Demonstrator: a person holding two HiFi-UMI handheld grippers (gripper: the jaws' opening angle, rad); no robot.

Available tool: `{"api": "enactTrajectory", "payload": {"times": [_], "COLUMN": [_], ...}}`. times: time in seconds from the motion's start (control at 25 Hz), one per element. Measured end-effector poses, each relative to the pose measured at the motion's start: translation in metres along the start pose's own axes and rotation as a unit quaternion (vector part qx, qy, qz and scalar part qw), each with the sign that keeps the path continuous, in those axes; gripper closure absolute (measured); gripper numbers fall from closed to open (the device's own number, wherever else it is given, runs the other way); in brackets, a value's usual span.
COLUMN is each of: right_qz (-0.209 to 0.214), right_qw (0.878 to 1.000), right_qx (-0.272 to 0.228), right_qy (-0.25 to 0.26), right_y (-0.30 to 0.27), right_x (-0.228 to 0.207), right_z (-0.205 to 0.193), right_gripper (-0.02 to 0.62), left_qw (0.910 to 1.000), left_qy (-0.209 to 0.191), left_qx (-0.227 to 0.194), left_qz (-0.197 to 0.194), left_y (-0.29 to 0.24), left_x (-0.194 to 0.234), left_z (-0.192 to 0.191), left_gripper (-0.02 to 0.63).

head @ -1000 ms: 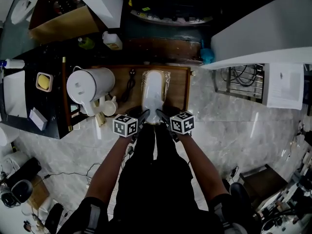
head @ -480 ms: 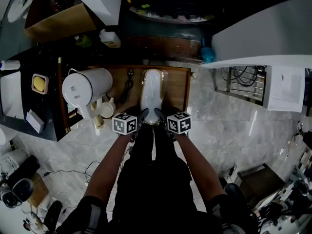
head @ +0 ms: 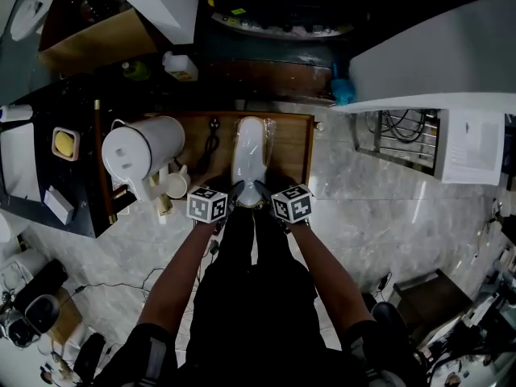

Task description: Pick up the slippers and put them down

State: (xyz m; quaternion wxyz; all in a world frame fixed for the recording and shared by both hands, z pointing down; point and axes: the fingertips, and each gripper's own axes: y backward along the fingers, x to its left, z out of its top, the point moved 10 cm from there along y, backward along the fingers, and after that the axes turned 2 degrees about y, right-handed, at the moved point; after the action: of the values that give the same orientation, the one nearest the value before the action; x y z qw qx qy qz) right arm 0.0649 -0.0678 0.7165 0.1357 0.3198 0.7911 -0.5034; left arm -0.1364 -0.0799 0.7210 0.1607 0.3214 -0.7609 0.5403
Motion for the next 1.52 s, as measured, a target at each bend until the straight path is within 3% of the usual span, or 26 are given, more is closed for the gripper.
{"api": "enactTrajectory", "payload": {"times": [0.28, 0.6, 0.92, 1.12, 1.32, 1.52], "right_qz": [-0.029, -0.029, -0.016, 0.024, 0.04, 0.055], "right_qw": [0.997, 0.998, 0.997, 0.997, 0.995, 0.993], "right_qx": [0.009, -0.008, -0.025, -0.056, -0.068, -0.074], "right_qy": [0.066, 0.063, 0.069, 0.043, 0.053, 0.076], "right_y": [0.006, 0.018, 0.04, 0.061, 0.079, 0.096], "right_x": [0.008, 0.011, 0.022, 0.035, 0.049, 0.064], "right_z": [0.009, 0.012, 0.015, 0.021, 0.021, 0.02], "right_gripper": [0.394, 0.394, 0.397, 0.492, 0.577, 0.588], "left_qw": [0.9996, 0.9994, 0.9983, 0.9966, 0.9936, 0.9881], "left_qy": [-0.021, -0.008, -0.031, -0.033, -0.024, -0.003], "left_qx": [0.001, -0.031, -0.049, -0.076, -0.11, -0.153], "left_qz": [0.016, 0.01, 0.008, -0.001, -0.011, -0.017], "left_y": [0.004, 0.018, 0.044, 0.065, 0.088, 0.108], "left_x": [-0.004, -0.004, -0.018, -0.034, -0.047, -0.061], "left_z": [0.006, 0.013, 0.02, 0.019, 0.013, 0.005], "left_gripper": [0.38, 0.38, 0.381, 0.385, 0.437, 0.526]}}
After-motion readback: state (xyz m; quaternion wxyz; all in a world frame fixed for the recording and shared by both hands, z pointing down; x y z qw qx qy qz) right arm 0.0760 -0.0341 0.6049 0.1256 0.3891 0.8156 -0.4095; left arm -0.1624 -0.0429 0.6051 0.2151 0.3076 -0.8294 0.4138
